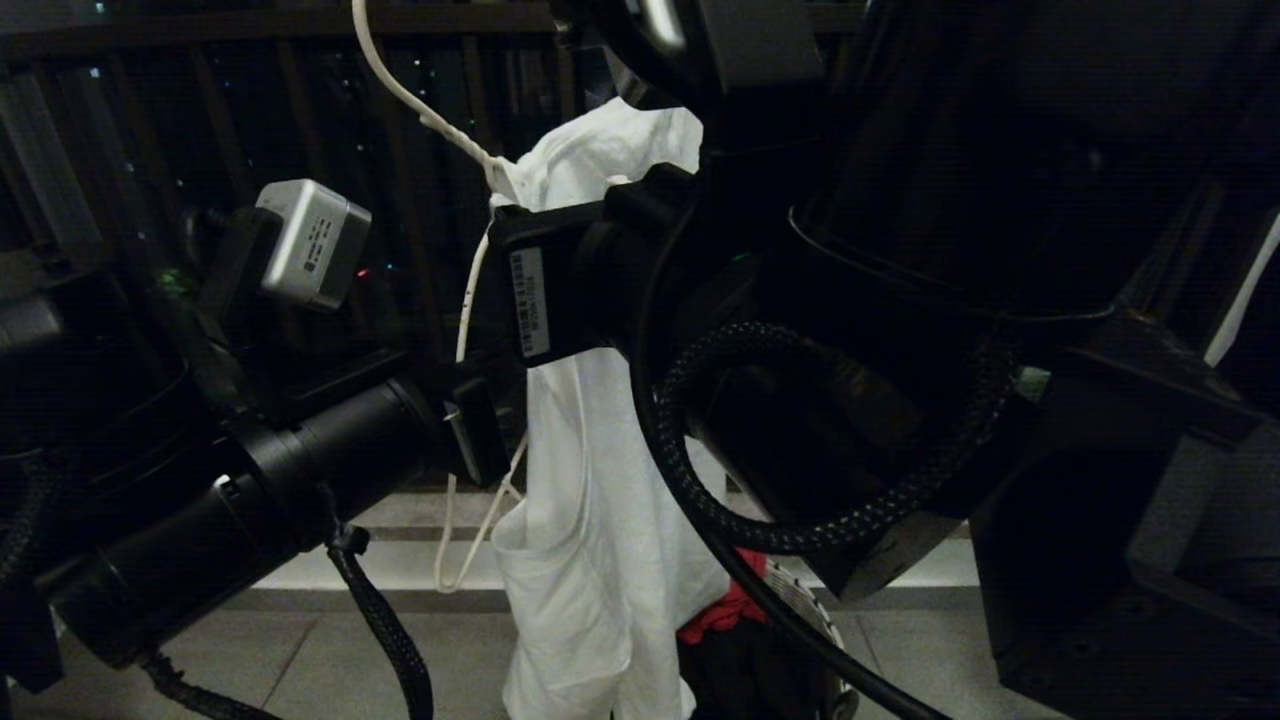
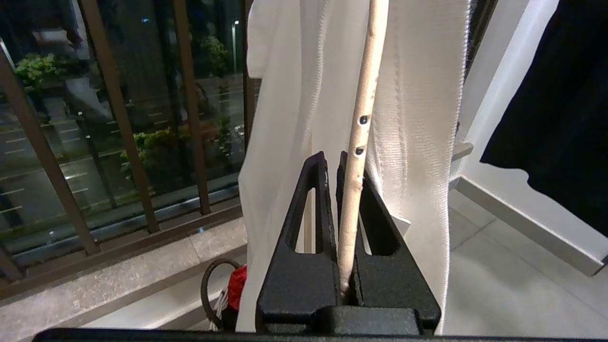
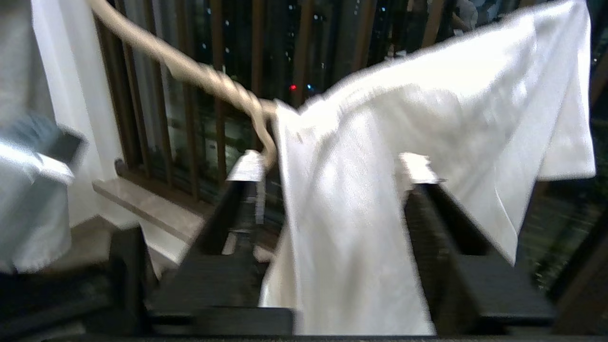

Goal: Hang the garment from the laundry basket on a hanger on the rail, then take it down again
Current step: Hang the clothes on the clothes rack

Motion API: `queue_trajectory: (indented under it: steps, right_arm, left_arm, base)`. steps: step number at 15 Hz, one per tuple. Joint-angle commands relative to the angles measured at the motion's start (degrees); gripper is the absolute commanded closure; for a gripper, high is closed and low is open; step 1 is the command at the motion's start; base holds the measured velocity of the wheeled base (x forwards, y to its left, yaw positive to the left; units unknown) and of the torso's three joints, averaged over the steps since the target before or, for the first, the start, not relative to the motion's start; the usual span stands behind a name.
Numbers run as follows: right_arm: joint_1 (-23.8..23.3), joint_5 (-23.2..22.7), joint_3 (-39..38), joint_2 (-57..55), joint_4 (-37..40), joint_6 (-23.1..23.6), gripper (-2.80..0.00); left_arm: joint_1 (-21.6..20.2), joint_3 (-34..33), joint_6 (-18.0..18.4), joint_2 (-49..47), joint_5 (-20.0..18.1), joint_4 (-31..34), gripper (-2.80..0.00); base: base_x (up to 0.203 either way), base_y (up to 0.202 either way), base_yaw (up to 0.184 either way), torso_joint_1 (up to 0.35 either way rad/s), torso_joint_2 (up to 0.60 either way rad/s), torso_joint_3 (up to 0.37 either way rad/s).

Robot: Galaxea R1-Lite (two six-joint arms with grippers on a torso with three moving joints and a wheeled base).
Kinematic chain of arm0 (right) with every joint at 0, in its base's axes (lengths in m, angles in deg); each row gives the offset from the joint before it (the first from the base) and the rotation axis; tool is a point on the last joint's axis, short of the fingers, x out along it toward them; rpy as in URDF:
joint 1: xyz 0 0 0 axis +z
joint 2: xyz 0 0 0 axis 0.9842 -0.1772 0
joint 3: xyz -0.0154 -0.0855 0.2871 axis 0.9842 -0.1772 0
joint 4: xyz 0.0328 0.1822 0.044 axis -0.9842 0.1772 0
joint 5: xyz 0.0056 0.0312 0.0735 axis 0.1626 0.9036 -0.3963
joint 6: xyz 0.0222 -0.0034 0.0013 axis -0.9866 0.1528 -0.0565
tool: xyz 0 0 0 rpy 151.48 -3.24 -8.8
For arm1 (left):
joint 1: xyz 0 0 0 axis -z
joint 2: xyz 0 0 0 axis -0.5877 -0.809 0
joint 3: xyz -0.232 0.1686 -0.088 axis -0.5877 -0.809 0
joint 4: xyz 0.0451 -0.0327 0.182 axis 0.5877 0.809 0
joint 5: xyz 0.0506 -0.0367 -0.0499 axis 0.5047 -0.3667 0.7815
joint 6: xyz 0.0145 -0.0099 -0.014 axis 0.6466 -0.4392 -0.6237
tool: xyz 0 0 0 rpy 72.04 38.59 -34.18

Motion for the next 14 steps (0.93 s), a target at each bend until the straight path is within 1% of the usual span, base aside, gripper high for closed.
queue_trajectory:
  steps: [1, 4, 5, 7, 8, 9, 11, 12, 14]
  right_arm:
    - [0.02, 0.30, -2.87, 2.42, -0.61, 0.07, -2.80]
    - [-0.28, 0.88, -6.83, 6.28, -0.87, 0.14, -2.80]
    - [-0.45, 0.96, -7.97, 7.54, -0.74, 0.59, 0.00]
    - [-1.92, 0.93, -8.37, 8.80, -0.21, 2.91, 0.00]
    - [-2.96, 0.74, -8.14, 9.38, 0.99, 4.26, 0.00]
    - [-3.89, 0.30, -7.75, 10.46, 3.18, 5.78, 0.00]
    - [-5.45, -1.89, -6.92, 12.37, 9.19, 7.72, 0.00]
    - [-6.61, -3.43, -5.96, 13.30, 13.28, 8.99, 0.00]
    - [-8.02, -5.49, -0.95, 14.55, 23.21, 9.72, 0.00]
  left_arm:
    - [-0.18, 0.31, -0.10, 0.78, 0.10, -0.31, 0.00]
    - [-0.44, 0.40, -0.10, 1.13, 0.10, -0.31, 0.00]
    - [-0.44, 0.31, -0.10, 1.22, 0.01, -0.31, 0.00]
    - [-0.44, 0.06, -0.26, 1.95, -0.58, -0.03, 0.00]
    - [-0.44, -0.33, -0.33, 2.36, -1.62, 0.13, 0.00]
    - [-0.44, -0.86, -0.50, 2.75, -3.48, 0.13, 0.00]
    - [-0.61, -2.05, -2.90, 3.50, -7.19, 0.14, 0.00]
    - [-1.25, -2.52, -3.15, 3.54, -8.56, 0.22, 0.00]
    - [-2.14, -3.56, -3.33, 3.66, -12.52, 0.22, 0.00]
  base:
    - [0.000, 0.000, 0.000, 0.000, 0.00, 0.000]
    - [0.000, 0.000, 0.000, 0.000, 0.00, 0.000]
    - [0.000, 0.000, 0.000, 0.000, 0.00, 0.000]
    - [0.000, 0.000, 0.000, 0.000, 0.00, 0.000]
    - [0.000, 0.000, 0.000, 0.000, 0.00, 0.000]
    - [0.000, 0.000, 0.000, 0.000, 0.00, 0.000]
    - [0.000, 0.000, 0.000, 0.000, 0.00, 0.000]
    - [0.000, 0.000, 0.000, 0.000, 0.00, 0.000]
    - [0.000, 0.000, 0.000, 0.000, 0.00, 0.000]
